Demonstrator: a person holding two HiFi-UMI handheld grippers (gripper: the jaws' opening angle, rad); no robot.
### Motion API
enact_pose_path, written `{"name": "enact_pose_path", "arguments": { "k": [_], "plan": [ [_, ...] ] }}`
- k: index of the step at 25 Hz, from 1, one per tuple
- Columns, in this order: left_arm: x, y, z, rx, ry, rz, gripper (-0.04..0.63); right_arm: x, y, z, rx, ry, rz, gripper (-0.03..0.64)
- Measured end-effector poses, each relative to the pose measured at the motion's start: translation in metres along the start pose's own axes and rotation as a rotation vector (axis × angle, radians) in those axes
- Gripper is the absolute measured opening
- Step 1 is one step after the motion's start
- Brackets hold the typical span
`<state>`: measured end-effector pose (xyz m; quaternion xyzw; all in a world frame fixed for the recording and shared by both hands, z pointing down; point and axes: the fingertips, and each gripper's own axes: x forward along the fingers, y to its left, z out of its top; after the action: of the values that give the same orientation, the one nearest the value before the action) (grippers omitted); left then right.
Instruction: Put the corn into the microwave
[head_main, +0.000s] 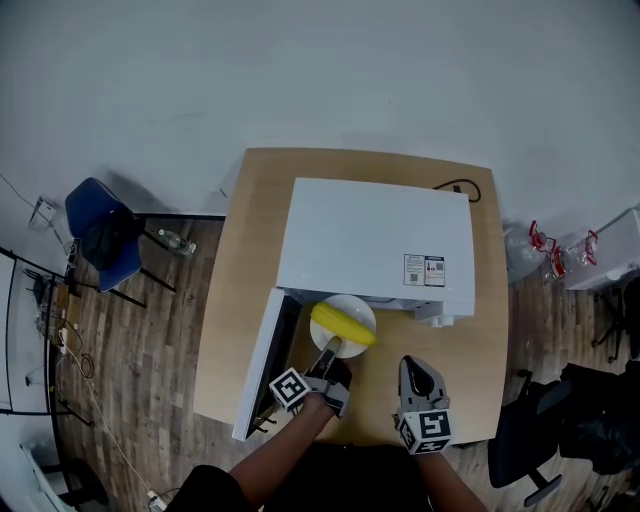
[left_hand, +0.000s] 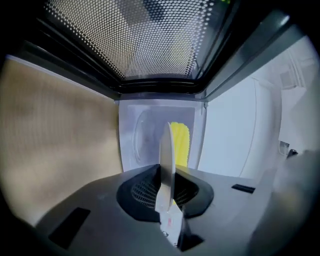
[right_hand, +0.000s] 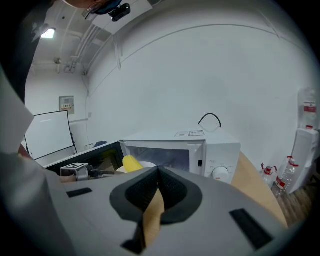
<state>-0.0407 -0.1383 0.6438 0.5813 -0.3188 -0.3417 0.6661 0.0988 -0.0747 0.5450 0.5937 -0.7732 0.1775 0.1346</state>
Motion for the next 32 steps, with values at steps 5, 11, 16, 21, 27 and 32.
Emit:
{"name": "enact_pose_path", "arguments": {
  "k": [5, 11, 16, 21, 27, 32],
  "plan": [
    [0.012, 0.019, 0.007, -0.015, -0.028, 0.025, 0.029, 0.015, -0.011, -0.011, 0.001, 0.041, -0.011, 0.059],
    [0.030, 0.036, 0.011, -0.020, -0.020, 0.028, 0.029, 0.027, -0.012, -0.014, -0.007, 0.050, 0.013, 0.060],
    [0.040, 0.051, 0.013, -0.029, -0.030, 0.035, 0.029, 0.035, -0.016, -0.015, -0.001, 0.062, 0.020, 0.060],
    [0.047, 0.065, 0.021, -0.016, -0.039, 0.053, 0.029, 0.038, -0.023, -0.016, 0.015, 0.062, 0.015, 0.060],
    [0.056, 0.073, 0.027, -0.013, -0.057, 0.072, 0.029, 0.036, -0.027, -0.023, 0.011, 0.085, 0.004, 0.059],
    [0.063, 0.075, 0.027, 0.000, -0.056, 0.077, 0.029, 0.032, -0.028, -0.028, 0.022, 0.089, 0.002, 0.060]
  ]
}}
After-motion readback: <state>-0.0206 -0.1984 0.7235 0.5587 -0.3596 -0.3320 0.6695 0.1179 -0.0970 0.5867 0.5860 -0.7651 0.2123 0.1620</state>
